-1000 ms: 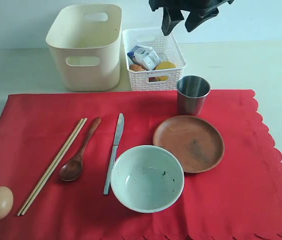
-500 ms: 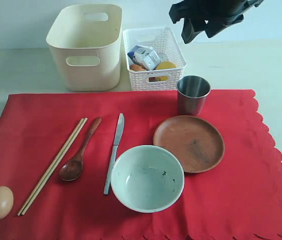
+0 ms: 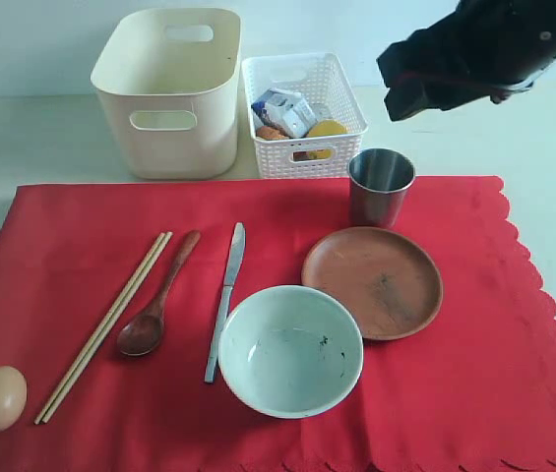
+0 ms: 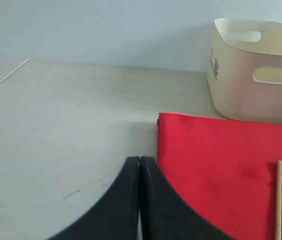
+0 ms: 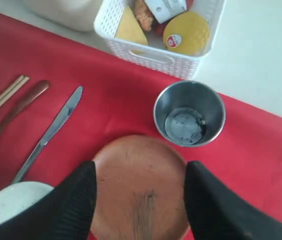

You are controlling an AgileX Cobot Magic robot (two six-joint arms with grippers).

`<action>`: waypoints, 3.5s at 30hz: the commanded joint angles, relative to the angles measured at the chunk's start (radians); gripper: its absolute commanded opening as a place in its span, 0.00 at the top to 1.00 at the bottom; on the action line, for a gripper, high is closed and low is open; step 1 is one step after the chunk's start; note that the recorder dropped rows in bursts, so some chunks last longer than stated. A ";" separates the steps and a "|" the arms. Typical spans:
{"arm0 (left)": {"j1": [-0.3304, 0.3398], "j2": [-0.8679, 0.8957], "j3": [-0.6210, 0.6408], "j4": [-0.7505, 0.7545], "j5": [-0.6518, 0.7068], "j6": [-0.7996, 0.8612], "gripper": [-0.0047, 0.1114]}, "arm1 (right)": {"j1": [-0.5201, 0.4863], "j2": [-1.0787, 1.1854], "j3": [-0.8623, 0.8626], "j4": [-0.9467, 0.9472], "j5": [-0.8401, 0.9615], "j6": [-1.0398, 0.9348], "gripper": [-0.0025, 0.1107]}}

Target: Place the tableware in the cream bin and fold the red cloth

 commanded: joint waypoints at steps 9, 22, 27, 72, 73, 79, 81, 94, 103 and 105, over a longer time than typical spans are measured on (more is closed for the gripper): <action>0.000 -0.006 0.002 -0.001 -0.002 -0.001 0.96 | -0.004 -0.287 0.219 0.026 -0.039 -0.041 0.53; 0.000 -0.006 0.002 -0.001 -0.002 -0.001 0.96 | -0.004 -0.584 0.325 0.040 -0.077 -0.120 0.53; 0.000 -0.006 0.002 -0.001 -0.002 -0.001 0.96 | -0.004 -0.702 0.378 0.040 -0.129 -0.158 0.53; 0.000 0.196 -0.229 -0.001 0.005 -0.002 0.96 | -0.004 -0.789 0.659 -0.099 -0.526 -0.183 0.98; -0.001 0.231 -0.255 -0.001 0.005 -0.002 0.96 | -0.004 -0.789 0.659 -0.099 -0.526 -0.183 0.98; -0.004 0.395 -0.392 0.017 0.005 -0.002 0.96 | -0.004 -0.789 0.659 -0.099 -0.526 -0.183 0.98; -0.004 0.436 -0.422 0.017 0.002 -0.002 0.96 | -0.004 -0.789 0.659 -0.099 -0.528 -0.183 0.98; -0.004 0.443 -0.422 0.017 -0.010 -0.002 0.96 | -0.004 -0.789 0.659 -0.099 -0.524 -0.183 0.98; -0.004 0.443 -0.422 0.017 -0.017 -0.002 0.96 | -0.004 -0.789 0.659 -0.095 -0.524 -0.183 0.98; -0.004 0.443 -0.422 0.015 0.005 -0.007 0.96 | -0.004 -0.789 0.659 -0.095 -0.524 -0.177 0.98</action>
